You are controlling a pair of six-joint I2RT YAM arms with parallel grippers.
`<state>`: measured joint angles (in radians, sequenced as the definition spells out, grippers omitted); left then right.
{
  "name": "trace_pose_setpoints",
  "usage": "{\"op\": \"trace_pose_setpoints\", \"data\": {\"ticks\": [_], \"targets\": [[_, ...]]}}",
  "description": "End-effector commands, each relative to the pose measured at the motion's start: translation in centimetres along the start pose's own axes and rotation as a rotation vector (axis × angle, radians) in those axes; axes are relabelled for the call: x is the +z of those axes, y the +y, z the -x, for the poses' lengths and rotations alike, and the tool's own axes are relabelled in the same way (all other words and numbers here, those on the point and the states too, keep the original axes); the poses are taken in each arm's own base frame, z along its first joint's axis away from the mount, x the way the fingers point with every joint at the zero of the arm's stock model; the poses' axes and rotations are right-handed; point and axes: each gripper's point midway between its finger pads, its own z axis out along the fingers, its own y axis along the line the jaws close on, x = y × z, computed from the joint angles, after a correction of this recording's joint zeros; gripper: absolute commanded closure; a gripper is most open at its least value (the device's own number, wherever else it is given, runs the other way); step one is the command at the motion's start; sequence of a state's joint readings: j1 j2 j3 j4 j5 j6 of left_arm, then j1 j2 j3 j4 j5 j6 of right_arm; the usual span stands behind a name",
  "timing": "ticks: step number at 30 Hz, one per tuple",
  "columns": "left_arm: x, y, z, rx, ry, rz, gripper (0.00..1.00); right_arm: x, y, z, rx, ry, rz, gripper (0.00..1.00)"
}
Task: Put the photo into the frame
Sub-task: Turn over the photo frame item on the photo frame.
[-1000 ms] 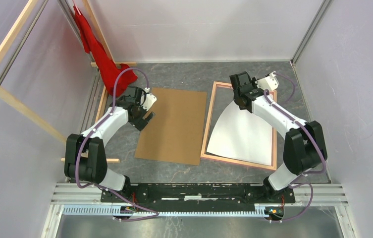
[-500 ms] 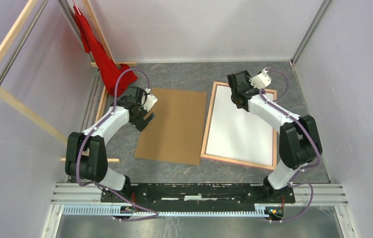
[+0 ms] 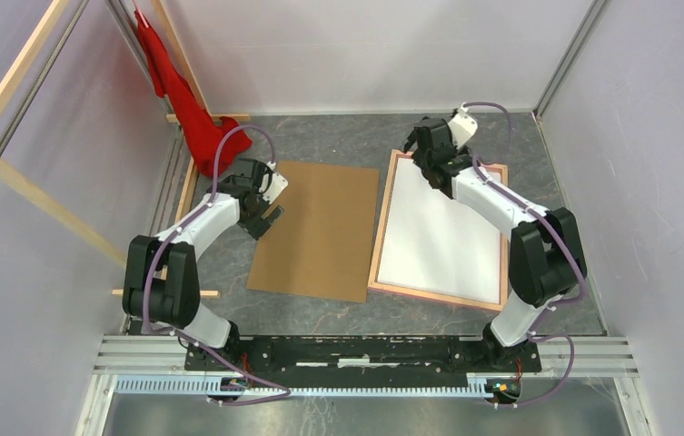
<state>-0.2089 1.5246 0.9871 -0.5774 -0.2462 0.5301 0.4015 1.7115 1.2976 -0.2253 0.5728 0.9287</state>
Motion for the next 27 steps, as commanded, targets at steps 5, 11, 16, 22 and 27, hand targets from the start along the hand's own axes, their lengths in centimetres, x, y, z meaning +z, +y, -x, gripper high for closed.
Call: {"op": "trace_pose_setpoints", "data": {"ticks": [5, 11, 16, 22, 27], "targets": [[1.4, 5.4, 1.8, -0.128, -0.011, 0.175, 0.01, -5.2, 9.2, -10.1, -0.257, 0.228, 0.371, 0.02], [2.3, 5.7, 1.3, -0.137, 0.011, 0.19, 0.01, -5.9, 9.0, -16.7, -0.368, 0.341, 0.344, 0.02], [2.5, 5.4, 0.9, -0.121, 0.018, 0.179, 0.0, -6.1, 7.7, -18.3, -0.382, 0.352, 0.333, 0.02], [2.7, 4.9, 0.7, -0.112, 0.021, 0.151, 0.0, -5.5, 6.4, -19.2, -0.418, 0.37, 0.285, 0.02], [2.9, 5.0, 0.5, -0.124, 0.026, 0.166, 0.0, -5.0, 5.5, -19.9, -0.466, 0.393, 0.245, 0.02]]}}
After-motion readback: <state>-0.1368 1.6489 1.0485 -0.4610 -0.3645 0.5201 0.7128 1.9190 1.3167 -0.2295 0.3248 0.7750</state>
